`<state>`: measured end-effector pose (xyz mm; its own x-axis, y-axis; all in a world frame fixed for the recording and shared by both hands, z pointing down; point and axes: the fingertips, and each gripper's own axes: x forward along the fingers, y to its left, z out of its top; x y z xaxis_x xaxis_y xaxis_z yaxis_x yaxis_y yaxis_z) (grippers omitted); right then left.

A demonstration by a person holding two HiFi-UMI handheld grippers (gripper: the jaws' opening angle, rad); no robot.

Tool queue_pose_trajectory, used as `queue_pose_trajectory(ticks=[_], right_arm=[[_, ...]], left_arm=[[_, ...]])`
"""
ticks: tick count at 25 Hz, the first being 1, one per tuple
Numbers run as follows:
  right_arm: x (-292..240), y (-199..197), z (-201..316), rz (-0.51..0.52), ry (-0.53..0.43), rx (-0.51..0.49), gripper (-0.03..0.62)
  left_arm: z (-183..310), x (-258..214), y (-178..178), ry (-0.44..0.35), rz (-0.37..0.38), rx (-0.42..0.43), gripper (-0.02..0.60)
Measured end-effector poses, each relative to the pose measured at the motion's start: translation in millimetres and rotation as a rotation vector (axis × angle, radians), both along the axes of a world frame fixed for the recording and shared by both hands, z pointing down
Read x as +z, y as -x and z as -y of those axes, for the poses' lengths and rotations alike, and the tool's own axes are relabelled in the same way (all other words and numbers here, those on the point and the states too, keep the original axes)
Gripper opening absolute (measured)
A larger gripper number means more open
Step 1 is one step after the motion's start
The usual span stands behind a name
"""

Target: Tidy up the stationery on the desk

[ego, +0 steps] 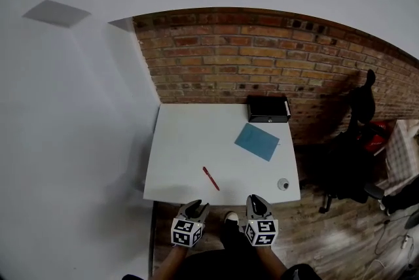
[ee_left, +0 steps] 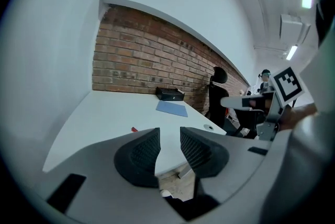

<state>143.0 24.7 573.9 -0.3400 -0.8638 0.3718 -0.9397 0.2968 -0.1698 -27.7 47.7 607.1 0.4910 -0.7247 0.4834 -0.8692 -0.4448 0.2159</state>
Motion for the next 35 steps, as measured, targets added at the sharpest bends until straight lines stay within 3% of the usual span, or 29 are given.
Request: queue_pose_trajectory(ticks=[6, 11, 22, 27, 35], right_arm=[[-23, -14, 99, -0.018, -0.028, -0.053, 0.025], [-22, -27, 147, -0.002, -0.022, -0.068, 0.025], [-3, -41, 199, 0.003, 0.004, -0.117, 0.025], [12, -45, 210, -0.027, 0.008, -0.131, 0.025], [26, -63, 243, -0.057, -0.014, -0.110, 0.026]], left_arm=[[73, -6, -20, 0.019, -0.006, -0.031, 0.131], [117, -4, -34, 0.031, 0.003, -0.039, 0.132], [166, 2, -61, 0.058, 0.027, -0.018, 0.132], [177, 10, -73, 0.083, -0.002, -0.003, 0.131], [201, 25, -111, 0.082, -0.001, 0.115, 0.132]])
